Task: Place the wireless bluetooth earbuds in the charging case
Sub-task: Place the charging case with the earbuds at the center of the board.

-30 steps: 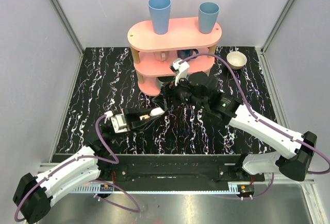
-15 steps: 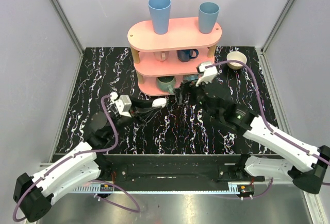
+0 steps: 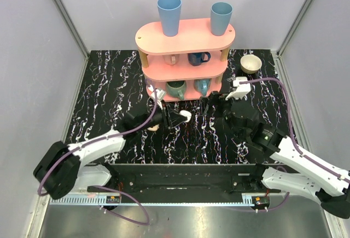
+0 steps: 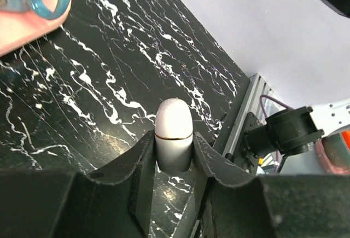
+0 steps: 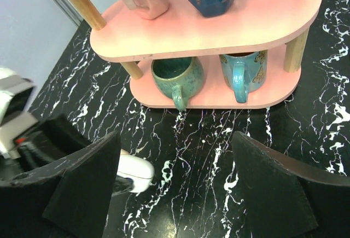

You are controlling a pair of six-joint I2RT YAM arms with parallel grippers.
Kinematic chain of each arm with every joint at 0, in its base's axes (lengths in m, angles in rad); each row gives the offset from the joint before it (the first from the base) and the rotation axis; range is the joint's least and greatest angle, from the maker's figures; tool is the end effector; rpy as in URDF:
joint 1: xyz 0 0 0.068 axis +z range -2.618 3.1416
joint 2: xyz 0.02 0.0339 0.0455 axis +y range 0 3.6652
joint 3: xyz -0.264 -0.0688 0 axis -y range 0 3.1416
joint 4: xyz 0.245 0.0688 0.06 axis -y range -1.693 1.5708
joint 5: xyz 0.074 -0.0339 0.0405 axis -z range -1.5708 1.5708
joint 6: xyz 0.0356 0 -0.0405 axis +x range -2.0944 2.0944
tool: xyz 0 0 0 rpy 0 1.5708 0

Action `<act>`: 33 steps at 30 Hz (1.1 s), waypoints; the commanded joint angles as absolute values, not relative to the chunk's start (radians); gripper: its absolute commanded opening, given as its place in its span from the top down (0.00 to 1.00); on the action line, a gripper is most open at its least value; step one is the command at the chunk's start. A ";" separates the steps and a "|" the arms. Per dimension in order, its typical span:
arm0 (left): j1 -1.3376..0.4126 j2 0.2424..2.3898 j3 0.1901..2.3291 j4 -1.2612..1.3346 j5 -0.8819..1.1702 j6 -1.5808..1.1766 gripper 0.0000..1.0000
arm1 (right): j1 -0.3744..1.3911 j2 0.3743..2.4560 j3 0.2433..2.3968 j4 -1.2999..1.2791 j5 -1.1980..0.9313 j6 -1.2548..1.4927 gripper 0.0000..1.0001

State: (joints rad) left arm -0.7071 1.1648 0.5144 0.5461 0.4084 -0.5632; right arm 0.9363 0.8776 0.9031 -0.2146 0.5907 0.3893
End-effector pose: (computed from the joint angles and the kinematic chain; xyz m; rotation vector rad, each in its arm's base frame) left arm 0.1833 -0.1752 0.2443 0.4665 1.7797 -1.2681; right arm 0.1324 0.1464 0.3633 -0.0473 1.7486 0.4562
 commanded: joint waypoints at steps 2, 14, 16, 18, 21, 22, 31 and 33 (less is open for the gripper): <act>-0.706 1.284 0.578 0.666 0.414 -0.738 1.00 | 0.936 0.830 0.902 -0.179 0.627 0.410 0.10; -0.732 1.440 0.563 0.637 0.278 -0.758 1.00 | 0.936 0.805 0.882 -0.179 0.592 0.411 0.11; -0.735 1.488 0.552 0.678 0.285 -0.782 1.00 | 0.936 0.808 0.884 -0.179 0.586 0.416 0.11; -0.742 1.520 0.551 0.705 0.285 -0.792 1.00 | 0.936 0.818 0.887 -0.179 0.580 0.416 0.10; -0.744 1.575 0.545 0.762 0.290 -0.813 1.00 | 0.936 0.827 0.887 -0.178 0.575 0.419 0.10; -0.744 1.592 0.543 0.768 0.281 -0.822 1.00 | 0.934 0.825 0.885 -0.179 0.569 0.419 0.10; -0.745 1.681 0.549 0.837 0.281 -0.856 0.93 | 0.936 0.819 0.873 -0.179 0.578 0.426 0.10; -0.744 1.715 0.535 0.880 0.268 -0.865 0.91 | 0.936 0.819 0.868 -0.179 0.578 0.425 0.10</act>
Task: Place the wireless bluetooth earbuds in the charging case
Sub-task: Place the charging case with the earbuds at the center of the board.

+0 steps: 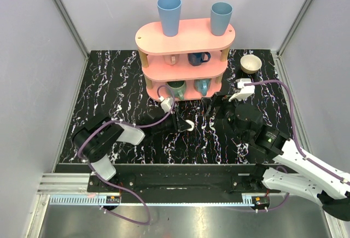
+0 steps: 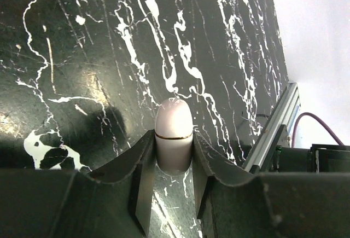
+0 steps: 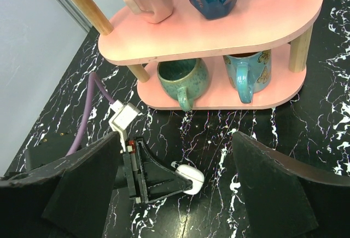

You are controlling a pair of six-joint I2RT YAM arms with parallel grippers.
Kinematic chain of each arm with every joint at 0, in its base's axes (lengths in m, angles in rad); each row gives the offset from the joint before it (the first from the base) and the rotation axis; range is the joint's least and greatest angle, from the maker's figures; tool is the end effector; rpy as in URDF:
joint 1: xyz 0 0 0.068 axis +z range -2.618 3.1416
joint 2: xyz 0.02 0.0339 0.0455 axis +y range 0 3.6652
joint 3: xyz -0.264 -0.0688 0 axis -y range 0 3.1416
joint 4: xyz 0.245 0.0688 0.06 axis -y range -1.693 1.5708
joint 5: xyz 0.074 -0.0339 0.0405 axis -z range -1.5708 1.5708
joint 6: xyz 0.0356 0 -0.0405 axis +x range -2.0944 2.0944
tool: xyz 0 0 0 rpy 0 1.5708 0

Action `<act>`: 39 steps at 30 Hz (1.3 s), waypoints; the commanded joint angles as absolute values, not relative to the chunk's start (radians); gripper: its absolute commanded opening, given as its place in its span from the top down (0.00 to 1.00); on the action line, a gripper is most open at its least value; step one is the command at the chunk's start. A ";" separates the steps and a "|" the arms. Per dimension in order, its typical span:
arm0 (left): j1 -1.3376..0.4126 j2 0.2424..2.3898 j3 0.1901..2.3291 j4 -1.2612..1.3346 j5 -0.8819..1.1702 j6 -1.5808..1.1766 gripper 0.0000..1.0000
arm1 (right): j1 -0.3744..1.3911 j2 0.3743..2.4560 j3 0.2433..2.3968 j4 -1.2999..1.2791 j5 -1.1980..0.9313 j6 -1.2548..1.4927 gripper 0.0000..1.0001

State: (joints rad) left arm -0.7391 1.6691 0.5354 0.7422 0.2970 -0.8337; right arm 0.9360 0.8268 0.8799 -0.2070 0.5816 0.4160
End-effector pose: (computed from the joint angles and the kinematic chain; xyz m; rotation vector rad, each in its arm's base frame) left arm 0.2175 -0.2124 0.1384 0.1149 2.1883 -1.2630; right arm 0.1256 0.1375 0.3648 -0.0155 1.7251 0.5057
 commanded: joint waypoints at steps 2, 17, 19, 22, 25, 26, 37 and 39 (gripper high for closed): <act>-0.742 1.733 0.528 0.904 0.256 -0.879 0.86 | 0.936 0.816 0.864 -0.179 0.575 0.426 0.10; -0.742 1.700 0.517 0.789 0.163 -0.857 0.72 | 0.936 0.787 0.838 -0.178 0.587 0.436 0.10; -0.742 1.697 0.515 0.796 0.163 -0.861 0.70 | 0.936 0.790 0.838 -0.179 0.586 0.431 0.09; -0.742 1.690 0.518 0.775 0.153 -0.853 0.66 | 0.936 0.793 0.838 -0.179 0.586 0.431 0.09; -0.742 1.677 0.532 0.712 0.132 -0.825 0.62 | 0.936 0.798 0.841 -0.181 0.584 0.422 0.09; -0.742 1.663 0.531 0.695 0.126 -0.819 0.60 | 0.936 0.799 0.839 -0.179 0.584 0.420 0.09; -0.742 1.572 0.529 0.611 0.084 -0.770 0.47 | 0.936 0.807 0.835 -0.176 0.597 0.422 0.08; -0.744 1.554 0.532 0.575 0.066 -0.755 0.47 | 0.936 0.808 0.834 -0.176 0.604 0.417 0.08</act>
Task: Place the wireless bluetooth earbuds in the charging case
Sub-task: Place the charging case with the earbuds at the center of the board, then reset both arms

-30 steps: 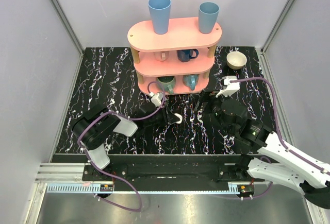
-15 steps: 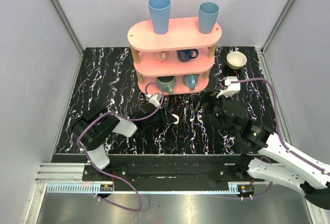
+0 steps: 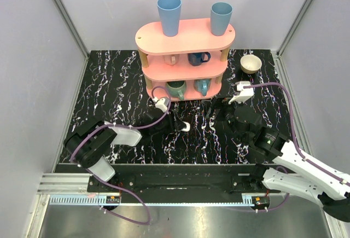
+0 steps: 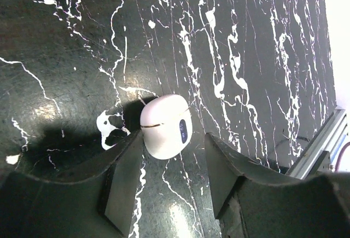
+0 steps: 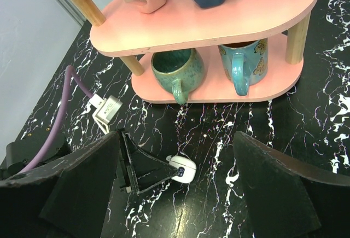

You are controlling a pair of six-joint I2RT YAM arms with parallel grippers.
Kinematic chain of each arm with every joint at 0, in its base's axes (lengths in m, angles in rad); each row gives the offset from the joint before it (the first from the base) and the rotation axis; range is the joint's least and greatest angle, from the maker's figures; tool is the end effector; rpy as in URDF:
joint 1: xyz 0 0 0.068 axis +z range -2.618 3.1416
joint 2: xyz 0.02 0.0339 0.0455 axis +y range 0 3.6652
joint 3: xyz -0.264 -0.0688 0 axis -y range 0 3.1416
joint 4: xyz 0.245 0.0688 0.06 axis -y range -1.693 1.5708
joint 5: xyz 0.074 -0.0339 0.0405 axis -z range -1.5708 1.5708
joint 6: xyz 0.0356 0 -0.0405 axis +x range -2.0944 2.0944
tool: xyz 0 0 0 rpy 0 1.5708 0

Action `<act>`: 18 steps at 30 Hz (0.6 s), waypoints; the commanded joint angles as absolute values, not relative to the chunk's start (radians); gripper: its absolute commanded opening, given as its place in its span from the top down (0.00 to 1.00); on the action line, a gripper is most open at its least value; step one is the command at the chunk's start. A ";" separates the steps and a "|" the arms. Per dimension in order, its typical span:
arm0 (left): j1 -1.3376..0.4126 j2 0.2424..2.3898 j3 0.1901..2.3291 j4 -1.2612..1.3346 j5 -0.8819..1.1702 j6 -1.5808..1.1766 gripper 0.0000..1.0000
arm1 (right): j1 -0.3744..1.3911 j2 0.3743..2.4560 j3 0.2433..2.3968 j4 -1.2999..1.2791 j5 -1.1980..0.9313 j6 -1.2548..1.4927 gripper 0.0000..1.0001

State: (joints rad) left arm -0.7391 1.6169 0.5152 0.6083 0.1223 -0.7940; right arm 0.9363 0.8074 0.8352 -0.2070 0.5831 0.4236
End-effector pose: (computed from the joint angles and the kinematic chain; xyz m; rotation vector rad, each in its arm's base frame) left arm 0.2134 -0.2004 0.1340 0.0204 2.2396 -1.0266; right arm 0.1241 0.1356 0.3525 -0.0188 1.7453 0.4939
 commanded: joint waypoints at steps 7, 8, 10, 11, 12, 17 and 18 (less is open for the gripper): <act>-0.742 1.405 0.502 0.491 -0.038 -0.697 0.46 | 0.933 0.828 0.836 -0.169 0.649 0.391 0.07; -0.742 1.355 0.502 0.474 -0.050 -0.666 0.44 | 0.933 0.834 0.836 -0.169 0.655 0.384 0.06; -0.742 1.289 0.505 0.425 -0.092 -0.640 0.37 | 0.931 0.841 0.833 -0.169 0.679 0.364 0.05; -0.742 1.225 0.509 0.407 -0.106 -0.623 0.35 | 0.919 0.838 0.831 -0.170 0.687 0.364 0.05; -0.742 1.195 0.512 0.388 -0.139 -0.589 0.27 | 0.904 0.836 0.825 -0.170 0.698 0.365 0.05; -0.677 1.005 0.395 0.553 -0.126 -0.531 0.01 | 0.698 0.839 0.818 -0.245 0.583 0.445 0.00; -0.608 0.950 0.365 0.583 -0.073 -0.563 0.01 | 0.608 0.842 0.813 -0.253 0.518 0.457 0.00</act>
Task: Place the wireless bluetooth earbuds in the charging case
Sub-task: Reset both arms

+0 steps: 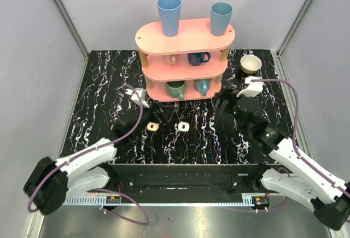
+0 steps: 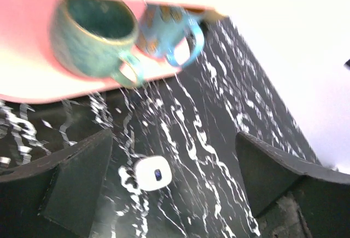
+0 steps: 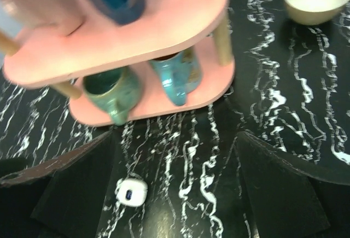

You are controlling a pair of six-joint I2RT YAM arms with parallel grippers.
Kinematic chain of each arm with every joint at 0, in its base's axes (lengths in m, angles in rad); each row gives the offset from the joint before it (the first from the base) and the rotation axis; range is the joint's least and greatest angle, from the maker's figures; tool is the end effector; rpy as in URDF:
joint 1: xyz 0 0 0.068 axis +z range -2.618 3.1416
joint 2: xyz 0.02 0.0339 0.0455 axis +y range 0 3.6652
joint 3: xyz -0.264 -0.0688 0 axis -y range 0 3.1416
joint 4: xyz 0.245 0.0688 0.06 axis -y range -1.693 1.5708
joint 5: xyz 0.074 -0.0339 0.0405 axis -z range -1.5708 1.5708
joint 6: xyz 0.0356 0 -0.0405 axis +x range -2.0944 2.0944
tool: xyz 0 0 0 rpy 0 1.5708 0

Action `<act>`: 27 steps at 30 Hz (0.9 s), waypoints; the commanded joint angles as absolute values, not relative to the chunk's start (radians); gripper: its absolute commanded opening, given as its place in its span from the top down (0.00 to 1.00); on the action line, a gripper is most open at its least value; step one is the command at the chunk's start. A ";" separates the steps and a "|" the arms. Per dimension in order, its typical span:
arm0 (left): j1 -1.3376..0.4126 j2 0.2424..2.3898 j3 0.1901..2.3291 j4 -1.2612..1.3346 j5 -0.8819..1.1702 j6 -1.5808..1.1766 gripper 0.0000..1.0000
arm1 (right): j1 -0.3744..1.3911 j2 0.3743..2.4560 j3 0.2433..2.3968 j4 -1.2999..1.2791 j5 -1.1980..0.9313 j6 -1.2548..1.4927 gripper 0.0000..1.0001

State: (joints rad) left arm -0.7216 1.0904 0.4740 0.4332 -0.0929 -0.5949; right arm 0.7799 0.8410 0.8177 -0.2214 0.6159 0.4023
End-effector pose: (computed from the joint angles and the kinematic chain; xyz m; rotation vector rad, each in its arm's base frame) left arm 0.1825 -0.1562 0.2350 0.0454 1.8365 -0.8665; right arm 0.1498 0.1192 0.3396 0.0972 1.7767 0.2955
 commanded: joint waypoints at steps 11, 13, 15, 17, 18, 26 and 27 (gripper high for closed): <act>-0.472 0.721 0.387 0.295 -0.138 -0.459 0.01 | 0.095 1.055 0.775 -0.304 -0.064 0.574 0.00; -0.474 0.703 0.376 0.275 -0.195 -0.477 0.01 | 0.094 1.072 0.756 -0.281 -0.008 0.560 0.00; -0.474 0.689 0.382 0.239 -0.268 -0.492 0.01 | 0.089 1.069 0.746 -0.285 0.079 0.548 0.00; -0.474 0.681 0.391 0.178 -0.337 -0.489 0.01 | 0.087 1.072 0.739 -0.276 0.101 0.514 0.00; -0.474 0.678 0.393 0.164 -0.363 -0.489 0.01 | 0.083 1.090 0.745 -0.284 0.104 0.502 0.00; -0.476 0.638 0.383 0.153 -0.596 -0.486 0.01 | 0.075 1.111 0.703 -0.230 0.375 0.451 0.00; -0.479 0.647 0.380 0.191 -0.615 -0.474 0.01 | 0.074 1.100 0.683 -0.195 0.393 0.449 0.00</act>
